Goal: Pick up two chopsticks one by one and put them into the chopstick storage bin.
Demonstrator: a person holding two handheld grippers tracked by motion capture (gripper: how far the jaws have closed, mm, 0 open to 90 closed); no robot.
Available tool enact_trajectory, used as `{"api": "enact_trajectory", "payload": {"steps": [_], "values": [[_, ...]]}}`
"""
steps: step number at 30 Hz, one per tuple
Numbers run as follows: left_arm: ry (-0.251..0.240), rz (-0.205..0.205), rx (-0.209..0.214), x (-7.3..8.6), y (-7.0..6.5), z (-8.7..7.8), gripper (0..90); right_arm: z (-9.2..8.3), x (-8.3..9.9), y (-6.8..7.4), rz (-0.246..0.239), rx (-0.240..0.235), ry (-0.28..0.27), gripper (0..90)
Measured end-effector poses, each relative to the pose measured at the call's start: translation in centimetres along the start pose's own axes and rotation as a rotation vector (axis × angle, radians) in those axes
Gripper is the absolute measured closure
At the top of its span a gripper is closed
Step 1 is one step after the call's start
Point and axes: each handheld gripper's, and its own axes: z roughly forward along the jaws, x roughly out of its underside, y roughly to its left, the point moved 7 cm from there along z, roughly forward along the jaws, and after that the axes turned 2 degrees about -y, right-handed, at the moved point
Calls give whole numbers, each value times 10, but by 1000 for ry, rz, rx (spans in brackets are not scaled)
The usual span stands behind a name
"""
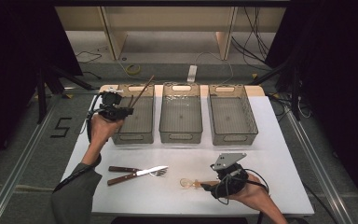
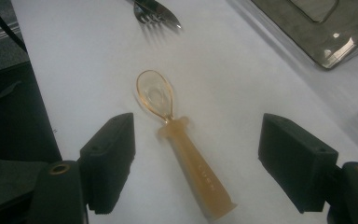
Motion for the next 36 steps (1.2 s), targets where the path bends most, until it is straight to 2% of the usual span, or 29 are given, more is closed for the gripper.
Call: {"api": "enact_trajectory", "payload": {"steps": [11,13,20,24,25,27,30,32,36], "values": [[28,-24,-30,2,8,10,851,1,1,0,-2,-2,3,279],[40,-18,-33,3,9,12,851,1,1,0,-2,-3,2,279],[54,-41,-46,7,14,19,849,1,1,1,-4,-4,2,280],[82,-63,-41,12,17,24,841,1,1,0,-3,-5,6,280],[81,-71,-37,12,18,23,832,1,2,0,-4,-4,6,279],[63,-96,-29,12,18,23,746,1,2,0,-3,-7,7,280],[44,-94,-42,10,17,21,641,1,2,1,-5,-11,5,280],[34,-94,-35,8,15,18,620,1,2,1,-4,-10,7,280],[12,-72,-14,8,8,6,523,1,2,1,-4,-9,8,280]]}}
